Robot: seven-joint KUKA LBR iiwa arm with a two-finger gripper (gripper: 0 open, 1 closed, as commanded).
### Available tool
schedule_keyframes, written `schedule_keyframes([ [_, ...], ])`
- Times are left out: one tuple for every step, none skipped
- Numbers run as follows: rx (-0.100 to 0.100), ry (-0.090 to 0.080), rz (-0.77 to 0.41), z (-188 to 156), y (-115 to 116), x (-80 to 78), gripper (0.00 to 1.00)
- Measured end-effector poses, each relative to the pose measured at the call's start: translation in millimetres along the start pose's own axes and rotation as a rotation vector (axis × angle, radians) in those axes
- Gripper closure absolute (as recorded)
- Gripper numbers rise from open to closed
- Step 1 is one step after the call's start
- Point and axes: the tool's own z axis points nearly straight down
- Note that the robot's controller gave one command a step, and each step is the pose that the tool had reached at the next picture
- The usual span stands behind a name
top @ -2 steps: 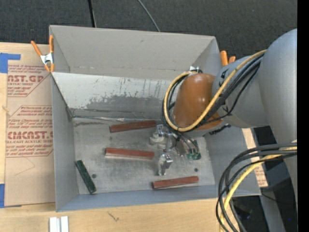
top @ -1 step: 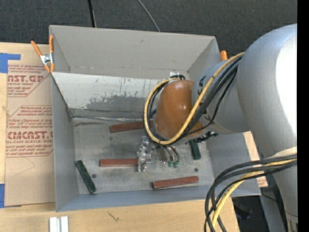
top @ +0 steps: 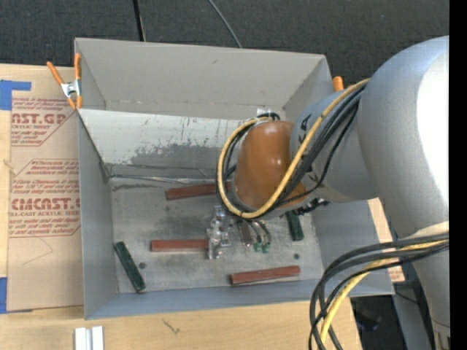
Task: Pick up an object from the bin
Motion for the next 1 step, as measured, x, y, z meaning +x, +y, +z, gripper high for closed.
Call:
schedule_keyframes([
  [0.001,0.005,-0.086,-174.4,-0.7,-2.4,1.00],
])
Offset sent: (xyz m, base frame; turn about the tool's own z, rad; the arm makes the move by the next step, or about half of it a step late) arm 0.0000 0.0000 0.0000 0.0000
